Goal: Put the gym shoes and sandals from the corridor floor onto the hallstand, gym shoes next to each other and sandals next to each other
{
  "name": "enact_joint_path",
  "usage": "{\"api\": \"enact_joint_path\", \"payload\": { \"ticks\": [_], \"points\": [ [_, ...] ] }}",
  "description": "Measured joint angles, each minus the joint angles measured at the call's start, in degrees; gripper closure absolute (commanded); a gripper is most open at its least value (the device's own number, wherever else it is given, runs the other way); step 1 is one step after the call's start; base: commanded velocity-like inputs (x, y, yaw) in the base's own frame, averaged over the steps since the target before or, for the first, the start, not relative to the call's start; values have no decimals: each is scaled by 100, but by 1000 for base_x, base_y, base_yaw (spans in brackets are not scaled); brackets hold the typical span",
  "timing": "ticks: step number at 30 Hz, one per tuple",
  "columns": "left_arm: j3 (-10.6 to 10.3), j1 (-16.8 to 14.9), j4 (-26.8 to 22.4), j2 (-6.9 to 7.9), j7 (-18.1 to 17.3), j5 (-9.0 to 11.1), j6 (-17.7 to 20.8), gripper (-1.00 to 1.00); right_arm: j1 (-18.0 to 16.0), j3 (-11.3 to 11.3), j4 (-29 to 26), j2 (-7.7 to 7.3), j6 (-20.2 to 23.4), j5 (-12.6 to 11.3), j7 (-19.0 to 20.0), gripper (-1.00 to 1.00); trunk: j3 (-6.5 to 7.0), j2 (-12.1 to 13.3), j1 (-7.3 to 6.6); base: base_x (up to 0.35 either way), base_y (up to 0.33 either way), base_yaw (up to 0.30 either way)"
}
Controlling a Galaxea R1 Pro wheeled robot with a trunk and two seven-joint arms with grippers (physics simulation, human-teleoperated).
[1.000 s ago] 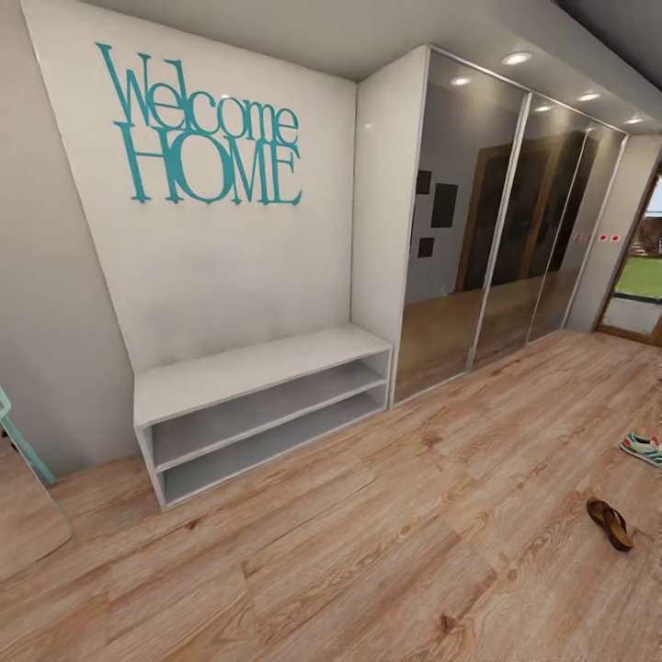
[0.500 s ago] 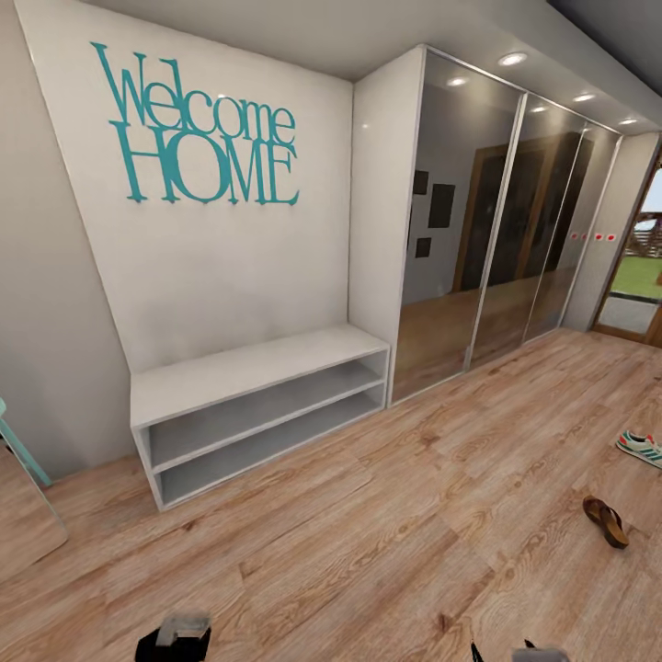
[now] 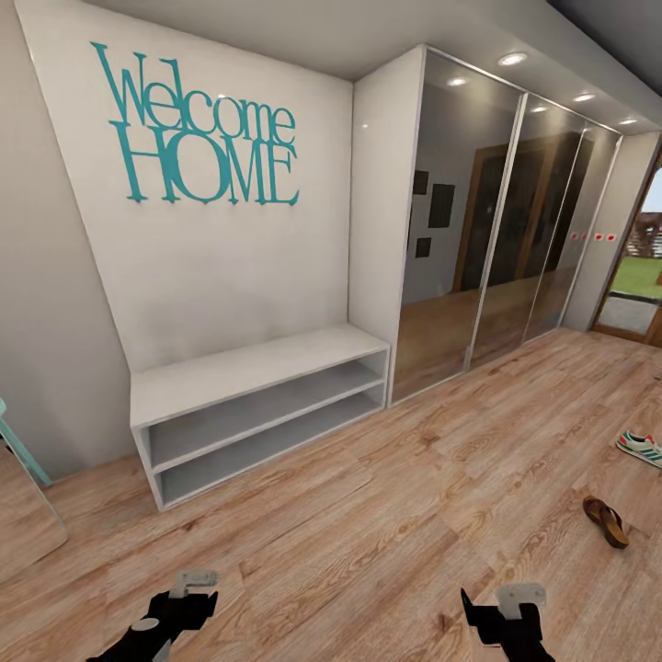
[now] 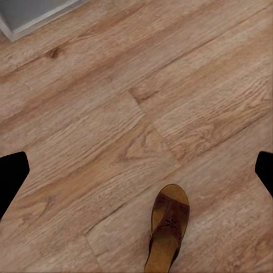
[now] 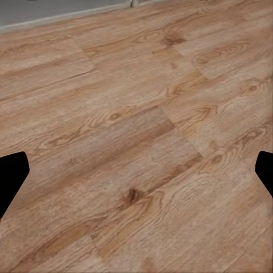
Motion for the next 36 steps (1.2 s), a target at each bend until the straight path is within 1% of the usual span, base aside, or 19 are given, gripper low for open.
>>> {"api": "enact_joint_path", "payload": {
  "ticks": [3,8,21,27,31,36],
  "points": [
    [-3,-11,2,5,-8,0,-9,-100,-77,-3,-118,-5,168,-3,14,-100,0,0,0,0,0,0],
    [-6,20,0,9,-17,5,-44,-100,-132,-2,-197,-13,286,-6,30,-100,0,0,0,0,0,0],
    [-29,36,-11,-28,-31,14,-82,-100,-157,3,-230,-8,354,-8,24,-100,0,0,0,0,0,0],
    [-29,36,-16,-24,-145,15,-80,-100,-157,5,-234,-8,360,-9,22,-100,0,0,0,0,0,0],
    [-16,36,-13,-12,-278,15,-73,-100,-158,3,-238,-8,361,-11,21,-100,-72,-159,87,0,0,0],
    [-10,32,-10,3,-346,15,-71,-100,-158,2,-239,-8,362,-14,17,-100,-161,-360,197,0,0,0]
  ]
}}
